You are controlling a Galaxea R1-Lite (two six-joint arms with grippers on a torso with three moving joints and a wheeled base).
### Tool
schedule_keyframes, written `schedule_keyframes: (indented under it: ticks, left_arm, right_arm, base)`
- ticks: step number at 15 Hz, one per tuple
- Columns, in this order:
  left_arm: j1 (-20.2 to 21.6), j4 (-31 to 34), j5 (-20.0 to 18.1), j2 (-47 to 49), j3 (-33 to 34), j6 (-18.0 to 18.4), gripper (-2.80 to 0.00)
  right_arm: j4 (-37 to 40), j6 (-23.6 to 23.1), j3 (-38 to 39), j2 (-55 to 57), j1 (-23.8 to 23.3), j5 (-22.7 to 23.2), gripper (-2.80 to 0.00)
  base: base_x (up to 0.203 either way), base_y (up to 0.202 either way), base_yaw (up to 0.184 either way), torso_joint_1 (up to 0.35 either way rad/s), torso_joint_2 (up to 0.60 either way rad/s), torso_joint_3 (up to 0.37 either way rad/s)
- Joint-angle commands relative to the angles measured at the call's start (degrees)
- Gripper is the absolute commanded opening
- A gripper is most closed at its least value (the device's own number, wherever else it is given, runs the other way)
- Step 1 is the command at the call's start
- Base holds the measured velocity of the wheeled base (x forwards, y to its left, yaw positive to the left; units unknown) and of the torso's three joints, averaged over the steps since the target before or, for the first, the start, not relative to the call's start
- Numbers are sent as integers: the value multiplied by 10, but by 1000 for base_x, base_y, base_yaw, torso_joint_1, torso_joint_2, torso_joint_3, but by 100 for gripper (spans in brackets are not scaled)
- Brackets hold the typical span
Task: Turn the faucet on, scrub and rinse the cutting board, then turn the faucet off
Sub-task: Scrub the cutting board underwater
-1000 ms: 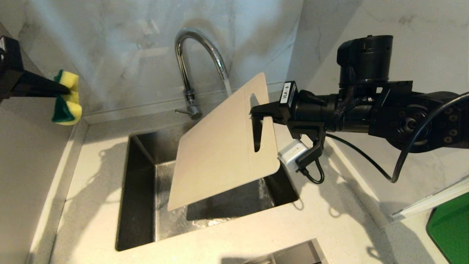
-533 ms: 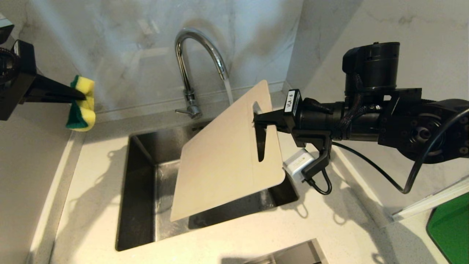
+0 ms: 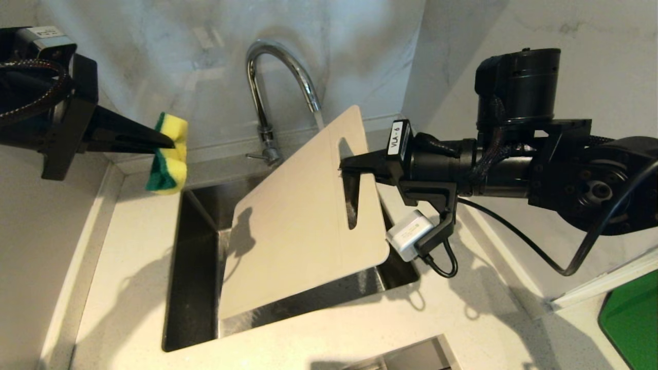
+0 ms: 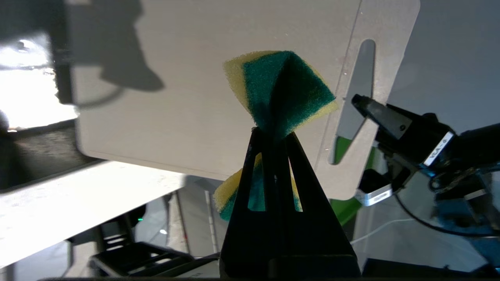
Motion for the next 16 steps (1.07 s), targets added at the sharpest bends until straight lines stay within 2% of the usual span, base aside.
schedule_keyframes:
  ticks: [1, 6, 10, 16]
  left_arm:
    - [-30, -20, 0, 16, 3, -17, -280]
    - [-85, -91, 4, 62, 2, -59, -280]
    - [-88, -128, 1, 100, 3, -63, -280]
    - [-86, -135, 1, 134, 8, -56, -280]
  right_arm:
    - [-26, 10, 2, -1, 5, 3, -280]
    - [-41, 11, 34, -16, 21, 2, -280]
    - [-66, 23, 63, -30, 22, 2, -280]
    - [-68, 25, 66, -34, 22, 2, -280]
  base:
    - [0, 0, 0, 0, 0, 0]
    - [0, 0, 0, 0, 0, 0]
    - [0, 0, 0, 0, 0, 0]
    - [0, 0, 0, 0, 0, 0]
